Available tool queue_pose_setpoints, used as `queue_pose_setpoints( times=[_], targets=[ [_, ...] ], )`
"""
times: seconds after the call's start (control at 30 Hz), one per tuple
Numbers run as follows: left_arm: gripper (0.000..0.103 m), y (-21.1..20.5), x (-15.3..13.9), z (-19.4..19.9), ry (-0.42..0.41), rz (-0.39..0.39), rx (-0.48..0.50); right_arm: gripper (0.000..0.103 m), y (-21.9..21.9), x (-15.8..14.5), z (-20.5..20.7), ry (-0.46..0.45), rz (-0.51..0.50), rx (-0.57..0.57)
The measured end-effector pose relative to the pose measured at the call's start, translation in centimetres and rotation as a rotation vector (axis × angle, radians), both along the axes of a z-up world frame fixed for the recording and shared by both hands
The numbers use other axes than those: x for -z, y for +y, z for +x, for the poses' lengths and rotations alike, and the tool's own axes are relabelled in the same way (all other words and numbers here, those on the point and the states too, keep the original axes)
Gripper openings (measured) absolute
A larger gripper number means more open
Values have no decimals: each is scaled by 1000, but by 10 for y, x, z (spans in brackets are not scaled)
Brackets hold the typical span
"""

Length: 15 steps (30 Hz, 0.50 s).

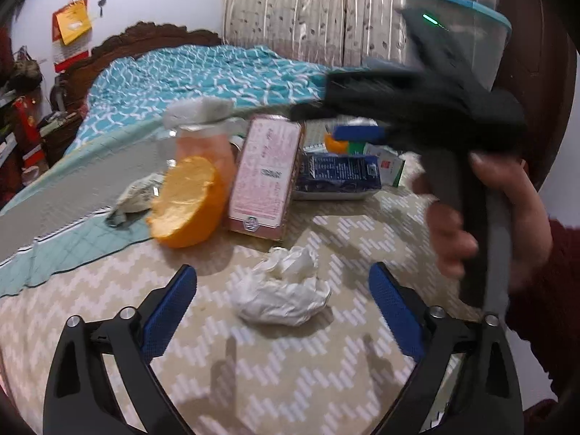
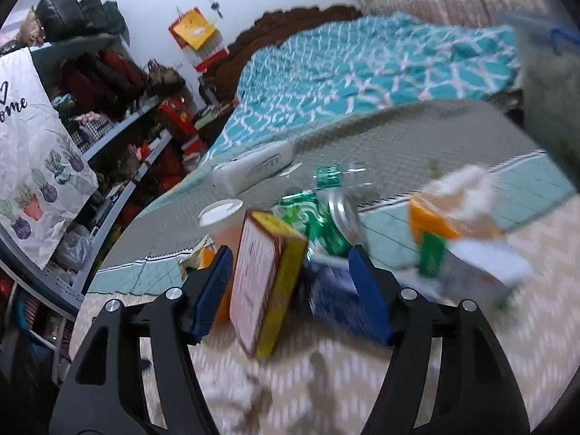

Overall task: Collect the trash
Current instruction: 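Grasp the brown seasoning box with the right tool while the left tool grasps crumpled white paper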

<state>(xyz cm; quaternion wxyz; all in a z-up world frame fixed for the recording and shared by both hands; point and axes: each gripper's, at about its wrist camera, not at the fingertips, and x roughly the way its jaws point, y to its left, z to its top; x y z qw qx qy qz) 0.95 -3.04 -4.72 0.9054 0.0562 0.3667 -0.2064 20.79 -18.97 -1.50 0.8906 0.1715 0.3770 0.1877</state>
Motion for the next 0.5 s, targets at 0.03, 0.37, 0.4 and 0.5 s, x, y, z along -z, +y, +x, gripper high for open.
queue_pose_setpoints(
  times=[0.03,0.37,0.4,0.5],
  targets=[
    [85,-3,4,3,11,8,7,61,5,2,5,13,16,-33],
    [56,27,15,4,69,-25,-6,31,-43,9,-105,-40,27,28],
    [56,30,16,4,80,-33,-13,31,-54,16,-118,-20,56,56],
    [56,33,18,7,121,-72,-15,34,-80,36,-158,32,103,141]
  ],
)
